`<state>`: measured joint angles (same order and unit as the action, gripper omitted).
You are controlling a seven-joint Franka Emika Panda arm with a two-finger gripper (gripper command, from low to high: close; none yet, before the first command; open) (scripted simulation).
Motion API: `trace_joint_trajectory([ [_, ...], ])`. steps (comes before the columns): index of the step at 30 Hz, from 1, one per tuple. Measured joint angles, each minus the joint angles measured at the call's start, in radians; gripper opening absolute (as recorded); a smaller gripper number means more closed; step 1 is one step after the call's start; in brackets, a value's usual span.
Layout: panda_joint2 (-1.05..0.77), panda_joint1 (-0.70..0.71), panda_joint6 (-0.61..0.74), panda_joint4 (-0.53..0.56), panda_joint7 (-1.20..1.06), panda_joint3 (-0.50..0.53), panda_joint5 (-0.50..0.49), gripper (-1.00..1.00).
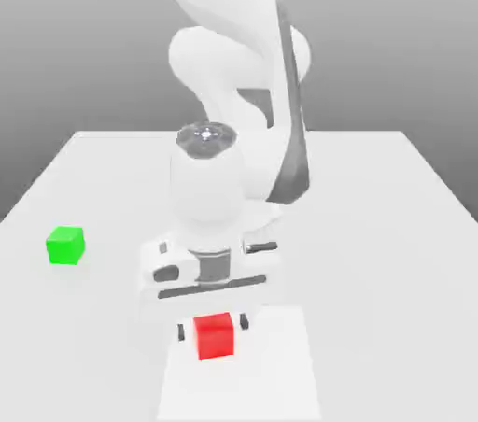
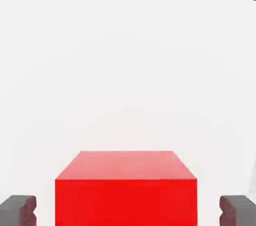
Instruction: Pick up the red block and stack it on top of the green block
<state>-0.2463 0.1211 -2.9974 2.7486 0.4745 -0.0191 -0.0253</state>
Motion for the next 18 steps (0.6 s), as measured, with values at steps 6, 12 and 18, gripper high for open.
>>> trace_joint_trajectory([
  [6, 0.011, 0.004, 0.01, 0.0, 0.001, -0.005, 0.0, -1.0],
  [12, 0.115, 0.017, 0.097, 0.006, -0.011, -0.023, 0.022, -1.0],
  [18, 0.205, 0.022, 0.175, 0.023, -0.017, -0.029, 0.027, -1.0],
])
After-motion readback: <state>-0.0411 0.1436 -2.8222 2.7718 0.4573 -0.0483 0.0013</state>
